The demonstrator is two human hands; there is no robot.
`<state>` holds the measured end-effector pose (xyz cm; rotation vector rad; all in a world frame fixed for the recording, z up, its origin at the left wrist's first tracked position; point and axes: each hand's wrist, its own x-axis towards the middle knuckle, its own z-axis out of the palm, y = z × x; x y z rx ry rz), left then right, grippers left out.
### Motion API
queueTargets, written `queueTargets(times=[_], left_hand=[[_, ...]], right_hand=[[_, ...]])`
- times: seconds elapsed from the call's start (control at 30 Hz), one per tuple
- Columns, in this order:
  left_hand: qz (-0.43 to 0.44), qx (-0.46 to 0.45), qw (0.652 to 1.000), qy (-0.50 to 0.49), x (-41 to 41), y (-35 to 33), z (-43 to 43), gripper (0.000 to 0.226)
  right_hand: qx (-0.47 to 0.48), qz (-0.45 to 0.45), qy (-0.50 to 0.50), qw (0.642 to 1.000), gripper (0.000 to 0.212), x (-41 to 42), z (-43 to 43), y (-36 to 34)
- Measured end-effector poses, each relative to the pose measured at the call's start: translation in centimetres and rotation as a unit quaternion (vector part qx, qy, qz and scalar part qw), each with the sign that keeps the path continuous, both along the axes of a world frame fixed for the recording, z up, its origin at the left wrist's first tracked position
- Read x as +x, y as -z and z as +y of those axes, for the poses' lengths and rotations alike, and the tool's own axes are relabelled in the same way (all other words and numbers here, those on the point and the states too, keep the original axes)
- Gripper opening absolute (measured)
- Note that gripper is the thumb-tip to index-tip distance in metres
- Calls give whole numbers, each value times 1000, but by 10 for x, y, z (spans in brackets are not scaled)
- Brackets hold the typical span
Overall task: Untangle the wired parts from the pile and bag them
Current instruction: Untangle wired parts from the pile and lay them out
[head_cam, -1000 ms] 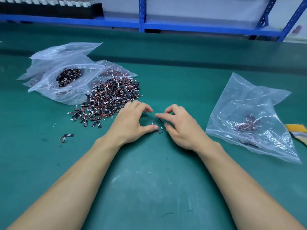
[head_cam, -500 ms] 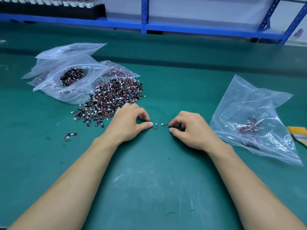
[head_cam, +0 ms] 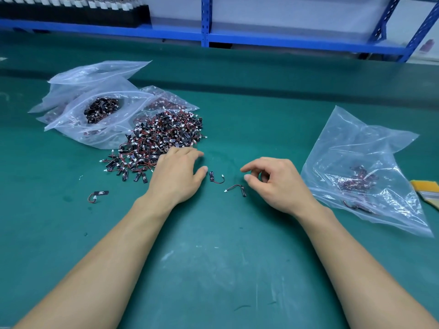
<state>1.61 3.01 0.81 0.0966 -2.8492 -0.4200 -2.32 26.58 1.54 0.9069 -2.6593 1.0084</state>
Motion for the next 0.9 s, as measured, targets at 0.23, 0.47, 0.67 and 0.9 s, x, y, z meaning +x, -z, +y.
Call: queueTargets(times=[0.23, 0.47, 0.67, 0.9], left_hand=[[9, 115, 986, 120, 4, -4, 11, 44], [51, 178, 973, 135, 2, -5, 8, 52], [28, 161, 978, 129, 2, -1, 8, 35], [23, 152, 981, 122, 3, -2, 0, 25]], right_hand=[[-21, -5, 18, 1000, 15, -3, 2, 2], [-19, -3, 34, 999, 19, -6, 0, 4], [39, 1, -4, 999, 34, -10, -16, 8], [170, 32, -9, 985, 37, -12, -24, 8]])
